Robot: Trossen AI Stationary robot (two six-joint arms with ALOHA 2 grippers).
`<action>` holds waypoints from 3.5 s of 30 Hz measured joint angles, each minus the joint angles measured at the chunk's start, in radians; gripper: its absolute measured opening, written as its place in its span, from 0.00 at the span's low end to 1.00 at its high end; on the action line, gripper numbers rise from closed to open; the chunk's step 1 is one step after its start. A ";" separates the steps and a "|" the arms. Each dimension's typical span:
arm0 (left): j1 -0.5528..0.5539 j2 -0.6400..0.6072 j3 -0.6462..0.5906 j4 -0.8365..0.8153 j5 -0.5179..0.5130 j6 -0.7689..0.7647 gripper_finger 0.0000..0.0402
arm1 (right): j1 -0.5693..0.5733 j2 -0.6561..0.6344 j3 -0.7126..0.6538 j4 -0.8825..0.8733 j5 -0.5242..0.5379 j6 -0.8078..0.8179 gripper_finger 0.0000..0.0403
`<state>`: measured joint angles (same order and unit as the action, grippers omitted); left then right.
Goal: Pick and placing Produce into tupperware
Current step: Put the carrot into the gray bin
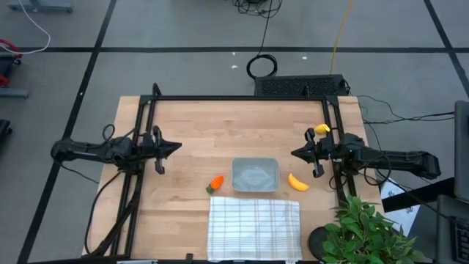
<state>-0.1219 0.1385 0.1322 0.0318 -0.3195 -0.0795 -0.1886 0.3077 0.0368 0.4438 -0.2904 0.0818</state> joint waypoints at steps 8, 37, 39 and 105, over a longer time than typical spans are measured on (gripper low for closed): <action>0.000 0.172 0.000 0.081 0.026 -0.055 0.01 | 0.000 0.000 0.000 0.000 0.000 0.002 0.00; -0.163 0.742 0.473 -0.292 -0.089 -0.387 0.00 | 0.000 0.000 0.000 0.000 0.000 0.003 0.00; -0.175 0.793 0.514 -0.335 -0.075 -0.433 0.00 | 0.000 0.000 0.000 0.000 0.001 0.003 0.00; 0.047 1.580 1.168 -0.953 0.442 -0.464 0.71 | 0.000 0.000 0.000 -0.001 0.035 0.036 0.00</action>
<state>-0.0749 1.7184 1.3001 -0.9216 0.1229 -0.5438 -0.1886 0.3079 0.0368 0.4431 -0.2550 0.1181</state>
